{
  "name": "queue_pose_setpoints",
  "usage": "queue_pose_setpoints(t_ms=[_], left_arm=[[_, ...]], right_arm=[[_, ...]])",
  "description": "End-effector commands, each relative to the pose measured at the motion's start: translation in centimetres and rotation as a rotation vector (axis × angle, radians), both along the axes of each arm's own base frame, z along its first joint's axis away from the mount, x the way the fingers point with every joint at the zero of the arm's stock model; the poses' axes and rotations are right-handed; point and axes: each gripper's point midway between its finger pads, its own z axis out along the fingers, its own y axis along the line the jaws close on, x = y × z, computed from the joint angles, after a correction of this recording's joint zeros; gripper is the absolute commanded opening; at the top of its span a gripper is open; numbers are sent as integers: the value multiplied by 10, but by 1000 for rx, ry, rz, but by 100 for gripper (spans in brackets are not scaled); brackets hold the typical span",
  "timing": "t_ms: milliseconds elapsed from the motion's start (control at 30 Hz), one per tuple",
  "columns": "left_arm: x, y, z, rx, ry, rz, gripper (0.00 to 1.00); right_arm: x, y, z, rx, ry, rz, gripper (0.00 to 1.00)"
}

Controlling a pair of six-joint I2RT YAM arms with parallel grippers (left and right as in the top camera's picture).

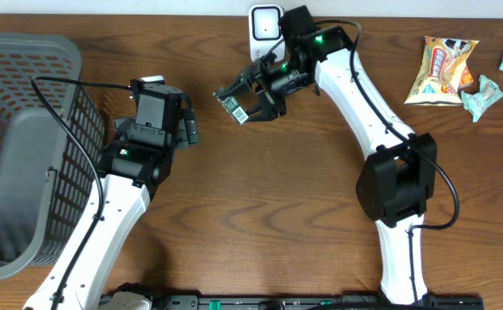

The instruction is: Scan the item barcode

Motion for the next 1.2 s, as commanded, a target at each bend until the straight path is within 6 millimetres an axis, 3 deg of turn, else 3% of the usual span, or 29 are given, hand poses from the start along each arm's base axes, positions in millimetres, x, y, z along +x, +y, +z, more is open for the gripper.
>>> queue_pose_setpoints(t_ms=[0,333,500,633,733,833,1033,1133,1167], left_arm=[[0,4,4,19,-9,5,98],[0,4,4,19,-9,5,98],[0,4,4,19,-9,5,98],[1,4,4,19,-9,5,98],[0,4,4,19,-9,5,98],[0,4,4,19,-9,5,98],[0,4,4,19,-9,5,98],[1,4,4,19,-9,5,98],[1,4,4,19,-9,5,98]], right_arm=[[9,-6,8,-4,75,-69,48],[47,-40,-25,-209,-44,-207,49],[76,-86,-66,-570,-227,-310,48],[79,-128,-88,-906,-315,-352,49],[76,-147,-97,-1126,-392,-343,60],[69,-150,-103,-1245,-445,-312,63],[51,-134,-127,-1316,-490,-235,66],[46,-130,-138,-1317,-493,-217,78],[46,-130,-140,-1318,-492,-217,88]])
